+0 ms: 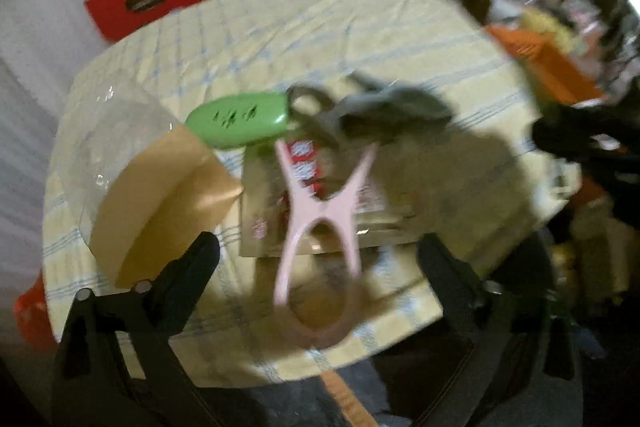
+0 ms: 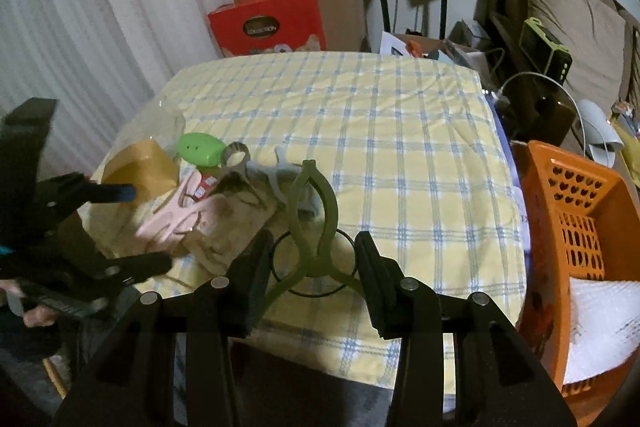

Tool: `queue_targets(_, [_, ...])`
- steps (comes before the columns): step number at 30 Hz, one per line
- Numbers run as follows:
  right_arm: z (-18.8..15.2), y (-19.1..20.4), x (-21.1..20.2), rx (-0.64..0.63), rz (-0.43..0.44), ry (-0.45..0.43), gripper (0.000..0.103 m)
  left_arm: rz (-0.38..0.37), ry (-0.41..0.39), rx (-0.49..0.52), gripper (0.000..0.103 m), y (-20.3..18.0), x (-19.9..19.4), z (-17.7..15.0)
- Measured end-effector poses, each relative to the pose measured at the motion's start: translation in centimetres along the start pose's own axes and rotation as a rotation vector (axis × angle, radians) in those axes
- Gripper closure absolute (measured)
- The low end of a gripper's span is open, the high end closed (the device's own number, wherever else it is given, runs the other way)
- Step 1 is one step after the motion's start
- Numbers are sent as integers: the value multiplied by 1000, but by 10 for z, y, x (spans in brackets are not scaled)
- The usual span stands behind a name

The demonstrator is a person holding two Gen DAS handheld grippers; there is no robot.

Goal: Organize objects
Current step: 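Grasp the pink clothespin with the left gripper while the right gripper grasps the green hanger, then lift the pink clothespin and green hanger up off the table with both grippers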

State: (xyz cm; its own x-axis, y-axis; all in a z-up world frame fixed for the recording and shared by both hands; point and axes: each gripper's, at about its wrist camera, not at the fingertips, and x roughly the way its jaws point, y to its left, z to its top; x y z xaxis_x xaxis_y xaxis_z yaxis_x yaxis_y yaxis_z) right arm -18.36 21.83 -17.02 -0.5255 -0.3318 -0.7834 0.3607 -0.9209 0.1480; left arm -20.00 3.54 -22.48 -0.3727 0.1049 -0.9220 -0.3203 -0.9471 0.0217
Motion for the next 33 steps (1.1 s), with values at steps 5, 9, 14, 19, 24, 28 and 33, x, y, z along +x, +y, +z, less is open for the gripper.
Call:
queue_targets(5, [-5,-3,9,11,-21,29,61,-5,13,28,28,-8,10,-3])
queue_targets(9, [-7,-4,9,24,-3,27,61,-33,16,-10,65,-4,3,-4])
queue_targets(14, [-11,-4,-2,24,6,8,61,-45,39,29,66,-10,-1,-5])
queue_targets(19, [-18,-12,-21,41,4,-22,61,-53,-30,-19,66,-4,-32,3])
queue_targets(24, [-32,-24,-41,55,-5,-41,61,-65,-170,-124,66,14,-80,11])
queue_targets(28, [-40,-31,-59,31,-20,-56,61,-42,-234,-170,66,21,-103,17])
queue_targets(33, [-51,-45,-96,4,-36,-109,61,-27,-258,-166,66,6,-121,24])
